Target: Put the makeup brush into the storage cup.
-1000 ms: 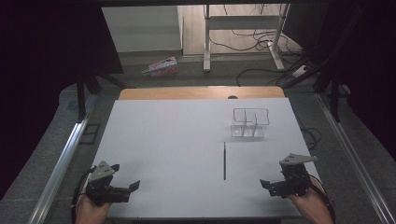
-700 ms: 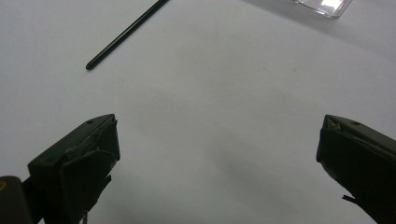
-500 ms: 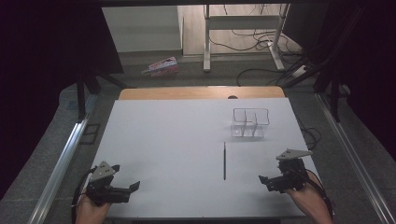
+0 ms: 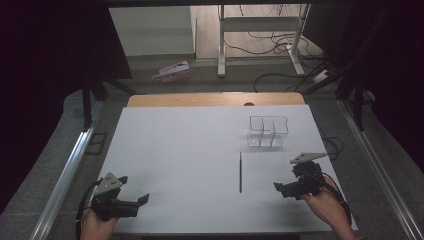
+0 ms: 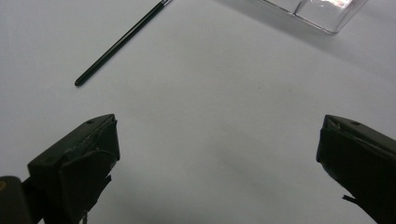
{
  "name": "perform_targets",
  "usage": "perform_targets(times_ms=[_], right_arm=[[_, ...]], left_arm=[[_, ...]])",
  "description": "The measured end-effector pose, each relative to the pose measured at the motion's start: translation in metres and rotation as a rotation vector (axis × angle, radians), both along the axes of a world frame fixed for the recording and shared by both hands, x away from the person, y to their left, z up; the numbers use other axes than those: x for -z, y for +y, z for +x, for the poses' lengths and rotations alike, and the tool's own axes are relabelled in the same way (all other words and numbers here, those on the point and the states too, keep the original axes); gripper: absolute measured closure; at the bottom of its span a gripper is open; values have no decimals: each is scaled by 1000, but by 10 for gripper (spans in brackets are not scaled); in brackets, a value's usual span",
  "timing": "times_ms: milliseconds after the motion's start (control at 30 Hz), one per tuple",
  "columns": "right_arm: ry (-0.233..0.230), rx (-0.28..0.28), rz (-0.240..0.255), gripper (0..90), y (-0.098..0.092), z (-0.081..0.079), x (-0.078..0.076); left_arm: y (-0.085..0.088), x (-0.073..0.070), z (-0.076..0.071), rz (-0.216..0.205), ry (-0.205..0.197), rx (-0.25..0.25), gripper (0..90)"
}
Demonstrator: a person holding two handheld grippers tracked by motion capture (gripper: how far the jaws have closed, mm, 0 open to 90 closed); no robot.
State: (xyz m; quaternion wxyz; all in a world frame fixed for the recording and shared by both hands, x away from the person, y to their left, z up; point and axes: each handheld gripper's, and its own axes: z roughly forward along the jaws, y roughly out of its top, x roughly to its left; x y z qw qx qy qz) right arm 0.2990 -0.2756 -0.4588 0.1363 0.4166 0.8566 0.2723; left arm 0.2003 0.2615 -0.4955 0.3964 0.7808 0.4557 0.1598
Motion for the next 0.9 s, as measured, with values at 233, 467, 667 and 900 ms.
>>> perform_targets(times_ms=[233, 467, 667, 900], right_arm=[[15, 5, -29, 0, 5, 6, 0], [33, 23, -44, 0, 12, 15, 1], [44, 16, -48, 0, 20, 21, 1], [46, 13, -44, 0, 29, 28, -1]], left_arm=[[1, 0, 0, -5, 6, -9, 11], [0, 1, 1, 8, 10, -8, 11], [2, 1, 0, 5, 9, -14, 12], [2, 2, 1, 5, 10, -16, 12]])
